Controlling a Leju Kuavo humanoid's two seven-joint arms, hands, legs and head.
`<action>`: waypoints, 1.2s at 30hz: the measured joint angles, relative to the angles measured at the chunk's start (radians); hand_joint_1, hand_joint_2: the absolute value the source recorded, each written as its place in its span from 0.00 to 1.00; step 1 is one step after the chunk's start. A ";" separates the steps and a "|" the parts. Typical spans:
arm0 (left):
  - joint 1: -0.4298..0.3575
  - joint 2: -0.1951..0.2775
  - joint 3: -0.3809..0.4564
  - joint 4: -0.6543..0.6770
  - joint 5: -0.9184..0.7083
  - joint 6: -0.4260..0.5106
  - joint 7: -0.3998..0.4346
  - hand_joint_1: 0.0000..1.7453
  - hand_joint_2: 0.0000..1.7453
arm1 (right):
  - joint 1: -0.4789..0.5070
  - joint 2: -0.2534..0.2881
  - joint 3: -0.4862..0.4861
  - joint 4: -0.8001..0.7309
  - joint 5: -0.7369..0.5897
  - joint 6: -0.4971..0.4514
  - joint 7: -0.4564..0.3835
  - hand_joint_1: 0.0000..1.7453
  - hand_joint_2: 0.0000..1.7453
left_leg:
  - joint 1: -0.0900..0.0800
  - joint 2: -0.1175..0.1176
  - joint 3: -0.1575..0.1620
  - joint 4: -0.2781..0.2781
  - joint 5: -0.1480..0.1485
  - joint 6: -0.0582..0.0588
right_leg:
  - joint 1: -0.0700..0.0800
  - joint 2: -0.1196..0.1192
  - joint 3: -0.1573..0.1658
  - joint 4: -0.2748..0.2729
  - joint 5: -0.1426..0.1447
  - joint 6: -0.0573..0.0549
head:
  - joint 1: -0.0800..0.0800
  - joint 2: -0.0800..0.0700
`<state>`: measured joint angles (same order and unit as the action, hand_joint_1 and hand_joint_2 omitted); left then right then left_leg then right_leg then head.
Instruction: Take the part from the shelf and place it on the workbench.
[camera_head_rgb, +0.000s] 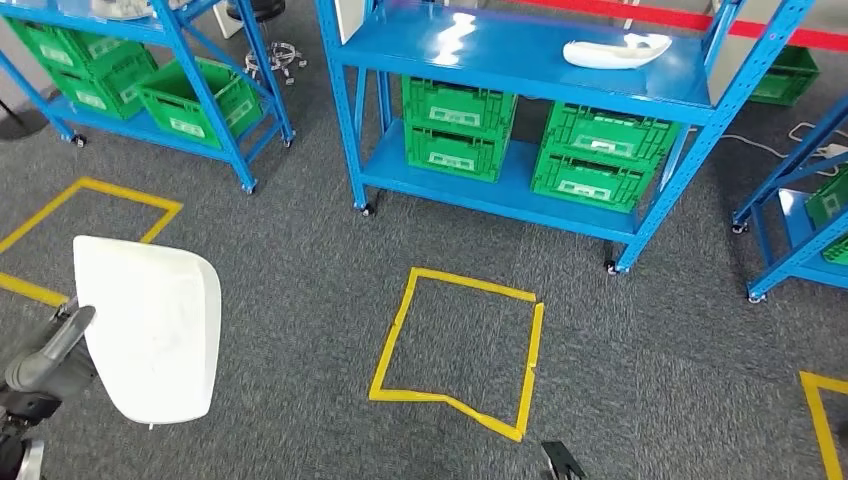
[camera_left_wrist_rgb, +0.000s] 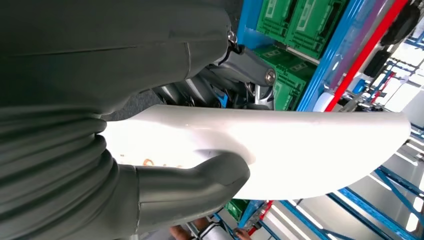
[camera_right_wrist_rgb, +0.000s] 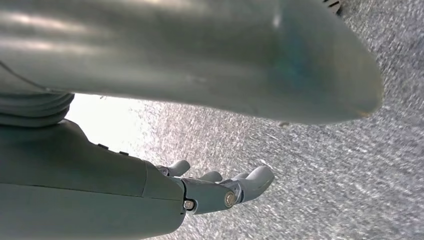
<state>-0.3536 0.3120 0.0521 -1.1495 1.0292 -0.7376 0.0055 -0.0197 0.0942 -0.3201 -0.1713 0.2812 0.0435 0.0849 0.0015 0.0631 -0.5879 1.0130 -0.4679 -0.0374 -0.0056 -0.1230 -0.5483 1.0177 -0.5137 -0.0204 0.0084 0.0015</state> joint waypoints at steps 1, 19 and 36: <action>0.001 0.001 0.001 0.001 0.001 0.000 0.000 1.00 1.00 | -0.001 0.000 0.000 0.000 0.000 0.000 0.001 0.00 0.00 | 0.001 -0.014 -0.003 -0.001 0.003 0.007 | 0.000 -0.010 0.002 -0.001 -0.001 0.005 | 0.002 0.000; 0.029 0.007 0.016 -0.025 0.013 0.006 -0.003 1.00 1.00 | 0.002 0.002 0.009 0.000 0.014 0.009 -0.010 0.00 0.00 | 0.011 -0.168 -0.061 0.046 0.002 -0.017 | -0.014 0.145 -0.021 0.023 0.005 -0.016 | 0.010 0.000; 0.059 0.023 0.041 -0.053 0.030 0.007 -0.004 1.00 1.00 | 0.002 0.002 0.011 0.000 0.021 0.015 -0.011 0.00 0.00 | 0.004 -0.065 -0.001 -0.009 0.013 0.031 | -0.005 0.101 -0.060 0.146 -0.088 0.011 | 0.007 0.000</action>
<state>-0.2949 0.3352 0.0935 -1.2028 1.0590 -0.7310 0.0019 -0.0180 0.0958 -0.3094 -0.1713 0.3017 0.0583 0.0738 0.0052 -0.0014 -0.5891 1.0035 -0.4546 -0.0061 -0.0101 -0.0224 -0.6086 1.1634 -0.6019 -0.0092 0.0155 0.0015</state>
